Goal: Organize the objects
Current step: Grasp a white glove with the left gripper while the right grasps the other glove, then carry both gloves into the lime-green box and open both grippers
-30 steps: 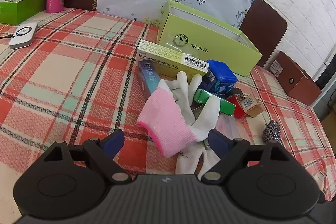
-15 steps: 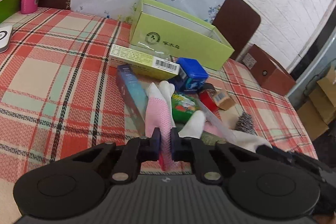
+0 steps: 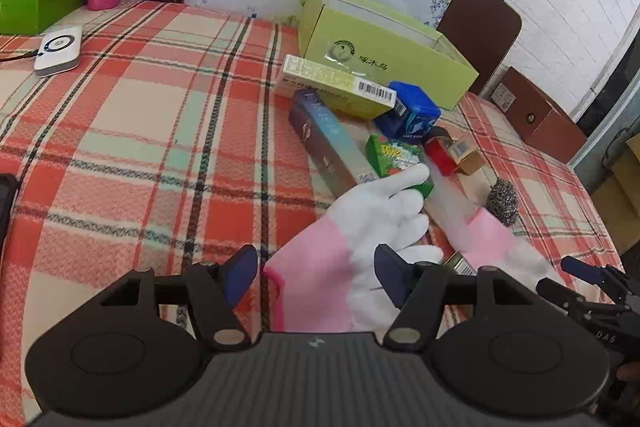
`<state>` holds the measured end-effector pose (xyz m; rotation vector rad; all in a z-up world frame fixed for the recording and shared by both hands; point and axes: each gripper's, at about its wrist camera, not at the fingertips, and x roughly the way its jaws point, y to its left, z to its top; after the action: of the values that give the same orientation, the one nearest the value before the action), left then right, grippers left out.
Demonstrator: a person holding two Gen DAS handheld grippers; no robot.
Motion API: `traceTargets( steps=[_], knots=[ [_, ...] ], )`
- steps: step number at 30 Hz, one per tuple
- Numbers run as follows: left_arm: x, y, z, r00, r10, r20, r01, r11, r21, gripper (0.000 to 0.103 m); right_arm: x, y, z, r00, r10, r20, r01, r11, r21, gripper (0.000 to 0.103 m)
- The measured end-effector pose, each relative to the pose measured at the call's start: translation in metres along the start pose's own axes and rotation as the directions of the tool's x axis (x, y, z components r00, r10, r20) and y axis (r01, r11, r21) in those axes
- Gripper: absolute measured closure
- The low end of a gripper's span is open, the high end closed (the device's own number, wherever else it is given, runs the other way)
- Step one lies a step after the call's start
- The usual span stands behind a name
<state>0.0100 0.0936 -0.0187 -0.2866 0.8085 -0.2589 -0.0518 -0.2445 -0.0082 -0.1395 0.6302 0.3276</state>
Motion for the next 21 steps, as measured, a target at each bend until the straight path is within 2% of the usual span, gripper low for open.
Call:
traceTargets(
  steps=[4, 7, 10, 12, 15, 19, 21],
  knots=[
    [0.016, -0.018, 0.006, 0.999, -0.04, 0.01, 0.039, 0.996, 0.086, 0.028, 0.014, 0.017, 0.006, 0.999, 0.036, -0.024, -0.038, 0.995, -0.087, 0.024],
    [0.027, -0.028, 0.001, 0.998, -0.062, -0.028, 0.065, 0.99, 0.126, 0.027, 0.021, 0.032, 0.0, 0.998, 0.053, -0.045, -0.061, 0.982, -0.18, 0.024],
    [0.032, -0.033, -0.008, 0.987, -0.129, -0.093, 0.141, 0.979, 0.149, 0.03, 0.029, 0.042, -0.008, 0.997, 0.03, -0.064, -0.046, 0.964, -0.263, 0.026],
    [0.032, -0.033, -0.013, 0.983, -0.142, -0.112, 0.159, 0.974, 0.159, 0.033, 0.032, 0.037, -0.009, 0.998, 0.032, -0.061, -0.046, 0.969, -0.241, 0.026],
    [0.034, -0.031, -0.015, 0.986, -0.128, -0.108, 0.144, 0.978, 0.154, 0.033, 0.035, 0.021, -0.004, 0.995, 0.075, -0.064, -0.084, 0.986, -0.145, 0.026],
    [0.038, -0.034, -0.015, 0.986, -0.121, -0.117, 0.14, 0.974, 0.175, 0.034, 0.046, 0.014, -0.005, 0.991, 0.094, -0.098, -0.104, 0.99, -0.1, 0.026],
    [0.037, -0.038, -0.016, 0.985, -0.12, -0.125, 0.144, 0.969, 0.203, 0.045, 0.044, 0.013, -0.009, 0.988, 0.118, -0.101, -0.127, 0.988, -0.086, 0.039]
  ],
)
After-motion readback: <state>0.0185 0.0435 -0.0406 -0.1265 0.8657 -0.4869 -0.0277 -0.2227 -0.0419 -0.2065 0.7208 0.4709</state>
